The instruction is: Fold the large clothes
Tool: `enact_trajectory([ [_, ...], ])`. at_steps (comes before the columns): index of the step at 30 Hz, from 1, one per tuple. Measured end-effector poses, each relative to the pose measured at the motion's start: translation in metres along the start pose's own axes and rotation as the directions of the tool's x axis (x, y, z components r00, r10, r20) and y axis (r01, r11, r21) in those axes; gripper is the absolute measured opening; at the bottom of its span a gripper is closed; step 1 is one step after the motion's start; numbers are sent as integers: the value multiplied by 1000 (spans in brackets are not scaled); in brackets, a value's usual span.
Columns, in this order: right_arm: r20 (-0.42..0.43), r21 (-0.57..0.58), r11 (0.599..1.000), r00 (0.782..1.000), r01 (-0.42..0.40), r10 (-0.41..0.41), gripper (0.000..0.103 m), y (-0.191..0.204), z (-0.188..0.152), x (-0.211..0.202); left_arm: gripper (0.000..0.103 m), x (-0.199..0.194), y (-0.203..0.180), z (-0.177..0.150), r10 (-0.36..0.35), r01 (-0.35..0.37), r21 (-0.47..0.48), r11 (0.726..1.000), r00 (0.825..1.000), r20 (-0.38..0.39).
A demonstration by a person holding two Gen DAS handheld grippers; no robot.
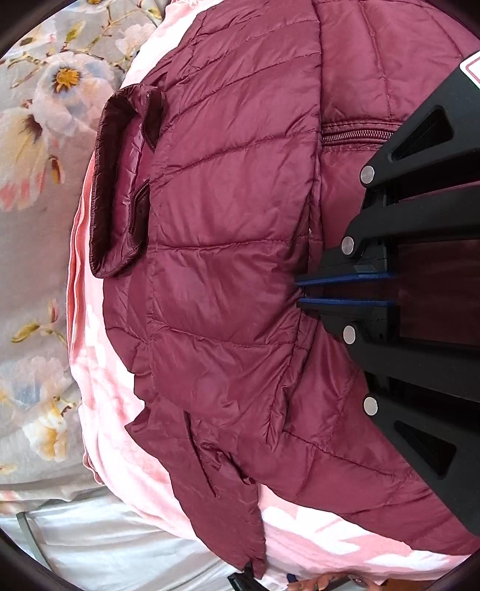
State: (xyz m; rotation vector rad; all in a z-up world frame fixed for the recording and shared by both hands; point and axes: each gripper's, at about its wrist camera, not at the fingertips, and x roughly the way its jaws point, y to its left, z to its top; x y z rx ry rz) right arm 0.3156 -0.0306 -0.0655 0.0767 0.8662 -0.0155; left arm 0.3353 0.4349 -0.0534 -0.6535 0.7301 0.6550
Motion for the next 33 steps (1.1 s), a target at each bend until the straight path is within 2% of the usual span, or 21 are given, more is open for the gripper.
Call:
enact_trajectory([
  [2,4,-17,1000,1000,19,-19,9,4,0,0,68,0,-6,1,-25,25,9,1000,1000,-2],
  [4,7,-27,999,1000,29,-29,9,4,0,0,26,1,-12,5,-78,78,14,997,996,-31],
  [6,8,-20,1000,1000,19,-18,9,1,1,0,5,-3,-22,8,-115,116,24,993,992,-58],
  [8,16,9,1000,1000,-18,18,10,-5,1,-2,3,-21,-37,10,-149,151,49,987,988,-27],
  [11,55,48,997,997,-58,56,18,-13,-3,-16,1,-62,-65,9,-211,206,118,971,977,32],
  [15,124,43,992,986,-119,113,27,-12,-19,-54,0,-137,-121,-4,-334,297,260,919,936,111],
  [17,149,10,991,980,-136,133,30,-10,-32,-76,0,-185,-156,-21,-422,353,352,867,896,139],
  [19,183,-24,989,972,-144,146,33,-14,-51,-106,0,-224,-191,-46,-512,416,436,798,849,127],
  [20,189,-27,989,971,-146,148,36,-17,-56,-113,0,-239,-207,-58,-547,443,467,766,830,108],
  [22,203,-27,990,969,-137,140,37,-28,-70,-129,0,-269,-239,-93,-614,500,532,683,788,47],
  [24,212,-26,994,971,-110,113,38,-40,-83,-141,0,-286,-263,-124,-648,533,572,624,761,-2],
  [25,213,-23,995,972,-97,100,39,-47,-90,-147,0,-294,-279,-147,-665,555,591,585,746,-41],
  [27,210,-4,997,974,-83,82,39,-63,-101,-153,0,-301,-305,-188,-676,588,614,526,728,-117],
  [29,202,26,997,977,-78,71,40,-81,-111,-158,0,-302,-322,-225,-670,606,628,488,722,-175],
  [30,195,38,997,979,-72,64,40,-88,-116,-160,0,-302,-328,-240,-663,609,635,475,722,-197],
  [33,171,90,995,985,-47,32,40,-117,-129,-164,0,-294,-346,-297,-618,602,664,443,742,-260],
])
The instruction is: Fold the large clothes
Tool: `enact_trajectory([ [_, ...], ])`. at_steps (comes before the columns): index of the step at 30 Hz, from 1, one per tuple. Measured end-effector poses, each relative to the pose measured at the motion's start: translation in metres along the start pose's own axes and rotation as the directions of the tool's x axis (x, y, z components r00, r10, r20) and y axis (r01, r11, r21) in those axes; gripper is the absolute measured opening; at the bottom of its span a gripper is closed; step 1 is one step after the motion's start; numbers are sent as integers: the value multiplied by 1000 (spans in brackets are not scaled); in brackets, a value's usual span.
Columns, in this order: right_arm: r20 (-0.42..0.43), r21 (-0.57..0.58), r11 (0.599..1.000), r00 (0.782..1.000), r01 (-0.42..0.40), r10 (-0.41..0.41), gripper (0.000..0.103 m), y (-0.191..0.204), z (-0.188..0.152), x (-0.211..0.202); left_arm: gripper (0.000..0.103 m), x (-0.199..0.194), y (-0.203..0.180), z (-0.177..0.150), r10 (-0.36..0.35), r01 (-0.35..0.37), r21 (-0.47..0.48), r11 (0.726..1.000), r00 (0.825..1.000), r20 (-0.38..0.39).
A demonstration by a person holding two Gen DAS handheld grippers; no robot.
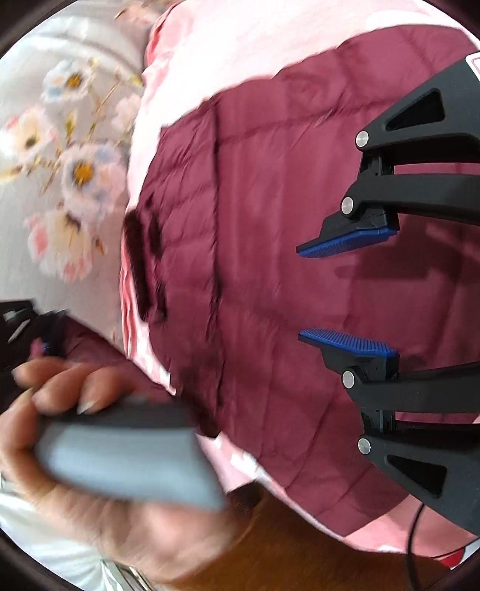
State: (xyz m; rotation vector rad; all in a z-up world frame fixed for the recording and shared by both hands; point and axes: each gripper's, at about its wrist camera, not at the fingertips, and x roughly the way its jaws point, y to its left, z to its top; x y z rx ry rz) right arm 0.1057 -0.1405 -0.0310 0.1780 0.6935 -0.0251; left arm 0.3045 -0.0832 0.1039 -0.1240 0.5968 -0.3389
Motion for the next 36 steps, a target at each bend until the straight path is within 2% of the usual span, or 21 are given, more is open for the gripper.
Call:
enact_trajectory([
  [3,-18,56,998,1000,18,-17,41,-26,-7,-5,0,38,-28,-34,-1,3,30,1000,996,-94],
  [8,-32,115,991,998,61,-58,43,-59,-10,-8,3,67,-44,-75,-28,37,45,998,982,-186],
  [9,-27,126,990,998,66,-63,47,-64,-8,-9,16,68,-41,-78,-45,52,26,998,978,-201],
  [10,-19,134,989,998,70,-68,49,-67,-7,-11,40,65,-35,-79,-67,68,0,998,977,-205],
  [12,10,139,987,996,87,-89,51,-75,3,-15,60,48,-14,-76,-96,87,-66,994,984,-150],
  [14,38,127,986,993,104,-110,53,-79,17,-16,62,31,7,-72,-99,90,-96,991,991,-86],
  [16,64,119,987,991,111,-119,56,-83,33,-12,70,10,39,-61,-55,51,-125,991,998,-34],
  [18,85,116,986,988,120,-130,57,-86,48,-7,71,0,68,-53,-3,1,-174,985,1000,-9],
  [21,98,111,986,986,124,-135,57,-88,74,10,71,-8,131,-49,72,-74,-286,955,997,-18],
  [25,95,133,985,988,111,-124,57,-90,105,42,70,-13,211,-59,141,-153,-431,889,988,-60],
  [27,79,152,981,988,116,-129,57,-91,113,57,70,-13,242,-66,133,-156,-499,852,988,-80],
  [30,54,181,977,990,115,-127,57,-94,122,77,70,-8,263,-75,102,-144,-544,827,989,-105],
  [36,19,215,970,992,115,-122,57,-96,131,106,69,13,262,-90,-17,-68,-575,815,990,-141],
])
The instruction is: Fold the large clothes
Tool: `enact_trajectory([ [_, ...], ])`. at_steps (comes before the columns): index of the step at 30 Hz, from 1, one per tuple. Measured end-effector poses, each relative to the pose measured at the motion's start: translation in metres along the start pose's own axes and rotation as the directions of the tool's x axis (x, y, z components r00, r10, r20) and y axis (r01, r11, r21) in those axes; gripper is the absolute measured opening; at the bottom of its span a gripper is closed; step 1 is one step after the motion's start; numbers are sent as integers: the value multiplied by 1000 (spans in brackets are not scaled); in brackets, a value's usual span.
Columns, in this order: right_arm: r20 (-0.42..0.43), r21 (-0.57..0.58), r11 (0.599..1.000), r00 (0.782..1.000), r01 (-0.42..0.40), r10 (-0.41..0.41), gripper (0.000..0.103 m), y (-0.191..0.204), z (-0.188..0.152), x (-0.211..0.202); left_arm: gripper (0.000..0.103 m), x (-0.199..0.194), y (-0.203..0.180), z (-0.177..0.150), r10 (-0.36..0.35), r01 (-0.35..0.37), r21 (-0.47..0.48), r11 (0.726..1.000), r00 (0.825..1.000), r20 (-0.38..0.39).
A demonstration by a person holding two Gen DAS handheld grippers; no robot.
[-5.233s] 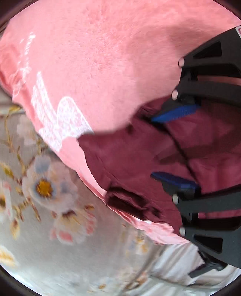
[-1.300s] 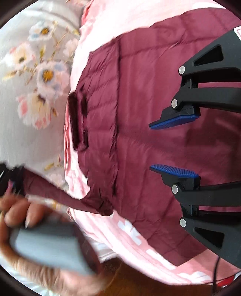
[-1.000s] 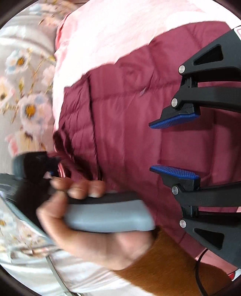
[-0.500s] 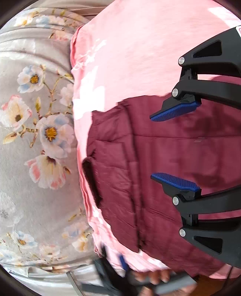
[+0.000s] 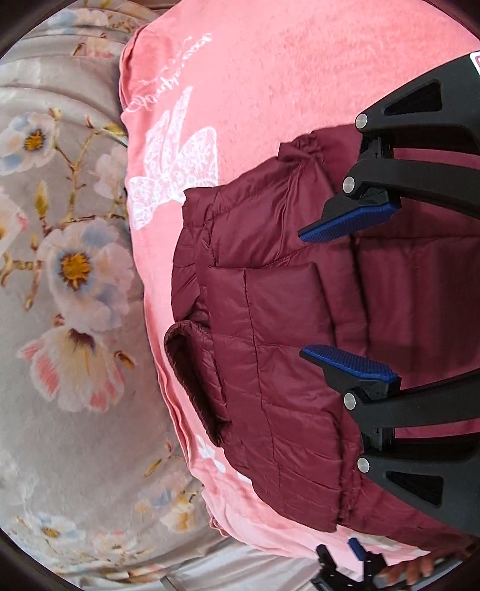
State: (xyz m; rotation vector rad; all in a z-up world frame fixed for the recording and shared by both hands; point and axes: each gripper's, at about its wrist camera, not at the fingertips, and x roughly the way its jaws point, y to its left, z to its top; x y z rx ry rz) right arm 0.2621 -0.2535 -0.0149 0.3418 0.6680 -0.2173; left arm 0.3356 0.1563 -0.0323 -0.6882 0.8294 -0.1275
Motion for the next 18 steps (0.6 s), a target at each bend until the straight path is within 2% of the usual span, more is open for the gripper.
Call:
enact_trajectory([
  [3,-25,14,1000,1000,-5,5,57,0,1,12,69,11,2,0,-37,36,-30,999,999,-27],
  [6,-56,29,999,998,-14,16,57,-1,1,24,64,24,9,8,-62,59,-99,993,998,-33],
  [8,-72,39,999,997,-22,25,57,-2,1,31,58,33,13,13,-68,63,-133,989,997,-37],
  [10,-76,43,999,996,-32,35,54,0,3,35,44,42,16,18,-59,51,-158,986,997,-44],
  [11,-75,42,998,996,-41,44,46,1,5,36,40,46,17,21,-48,40,-162,986,998,-45],
  [12,-74,39,998,996,-52,55,31,3,8,37,34,48,17,23,-35,27,-161,987,998,-43],
  [13,-75,38,997,995,-70,73,21,5,11,36,31,49,15,27,-7,2,-154,988,999,-32],
  [14,-69,42,995,993,-91,94,6,6,15,34,30,49,14,29,8,-11,-145,989,1000,-22],
  [18,98,57,983,981,-176,170,4,4,36,-11,10,39,2,39,51,-48,-85,995,998,37],
])
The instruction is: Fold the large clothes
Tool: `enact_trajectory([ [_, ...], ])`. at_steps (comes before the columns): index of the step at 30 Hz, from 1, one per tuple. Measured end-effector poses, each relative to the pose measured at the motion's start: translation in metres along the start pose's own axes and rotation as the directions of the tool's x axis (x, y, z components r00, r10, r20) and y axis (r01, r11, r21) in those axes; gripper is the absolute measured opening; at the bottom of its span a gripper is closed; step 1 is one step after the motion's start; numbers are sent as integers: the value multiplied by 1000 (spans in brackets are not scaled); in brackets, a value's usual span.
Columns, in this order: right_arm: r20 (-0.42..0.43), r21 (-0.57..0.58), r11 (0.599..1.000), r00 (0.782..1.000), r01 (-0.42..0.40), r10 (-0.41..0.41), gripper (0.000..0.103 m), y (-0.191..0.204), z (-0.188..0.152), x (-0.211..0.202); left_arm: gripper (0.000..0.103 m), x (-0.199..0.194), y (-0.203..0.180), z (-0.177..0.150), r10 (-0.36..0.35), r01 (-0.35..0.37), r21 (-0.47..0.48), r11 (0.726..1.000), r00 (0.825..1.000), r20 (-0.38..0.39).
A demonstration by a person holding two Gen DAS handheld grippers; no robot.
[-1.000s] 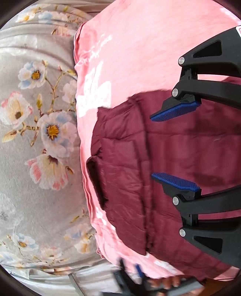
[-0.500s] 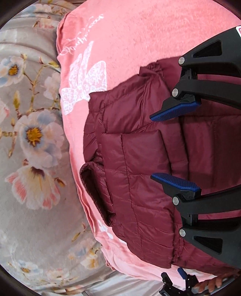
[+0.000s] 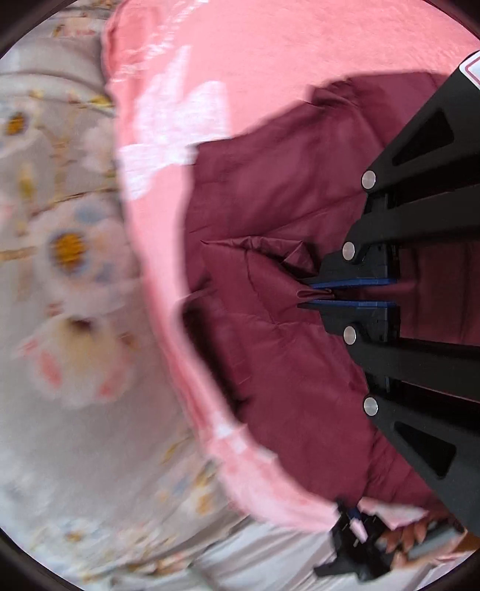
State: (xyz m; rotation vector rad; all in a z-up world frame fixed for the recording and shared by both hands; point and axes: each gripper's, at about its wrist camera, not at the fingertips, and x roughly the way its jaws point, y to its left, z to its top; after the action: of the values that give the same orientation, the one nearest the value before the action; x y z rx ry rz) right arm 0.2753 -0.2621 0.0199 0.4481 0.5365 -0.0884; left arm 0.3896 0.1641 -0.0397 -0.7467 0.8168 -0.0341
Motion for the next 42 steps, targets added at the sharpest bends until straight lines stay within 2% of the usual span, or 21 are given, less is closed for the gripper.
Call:
enact_trajectory([
  [2,58,17,1000,998,-24,23,4,-4,7,-20,7,-7,-4,2,-15,14,25,1000,1000,24],
  [3,46,19,1000,999,-9,8,4,-7,6,-21,6,-9,-7,1,-11,10,43,999,1000,26],
  [4,-4,-2,999,999,34,-34,4,-10,2,-11,5,-7,-10,-2,-2,1,66,998,1000,20],
  [5,-39,-24,997,996,78,-79,4,-13,-5,0,4,-4,-12,-6,26,-28,88,996,1000,15],
  [8,-131,-39,989,981,141,-145,4,-23,-27,20,3,5,-11,-21,101,-101,136,986,995,8],
  [12,-166,-81,980,967,183,-195,4,-25,-48,28,2,4,-4,-34,137,-138,165,977,990,20],
  [19,-188,-141,962,948,232,-256,4,-19,-55,40,1,8,0,-42,182,-186,207,960,983,36],
  [35,-210,-111,973,953,201,-221,6,-25,-61,36,1,2,-4,-57,239,-250,276,928,968,74],
  [36,-209,-105,975,954,197,-215,7,-27,-60,32,2,2,-6,-57,247,-259,281,924,966,78],
  [38,-176,-100,972,958,213,-228,21,-28,-56,16,6,-5,-7,-58,245,-260,282,924,965,89],
  [39,-148,-99,969,960,225,-238,28,-29,-54,6,14,-14,-7,-59,239,-259,287,922,966,101],
  [40,-118,-98,967,962,235,-245,34,-29,-52,-3,30,-21,-8,-60,241,-265,296,918,963,118],
  [42,-68,-93,969,969,229,-236,36,-25,-44,-19,46,-40,-12,-60,234,-276,309,910,958,166],
])
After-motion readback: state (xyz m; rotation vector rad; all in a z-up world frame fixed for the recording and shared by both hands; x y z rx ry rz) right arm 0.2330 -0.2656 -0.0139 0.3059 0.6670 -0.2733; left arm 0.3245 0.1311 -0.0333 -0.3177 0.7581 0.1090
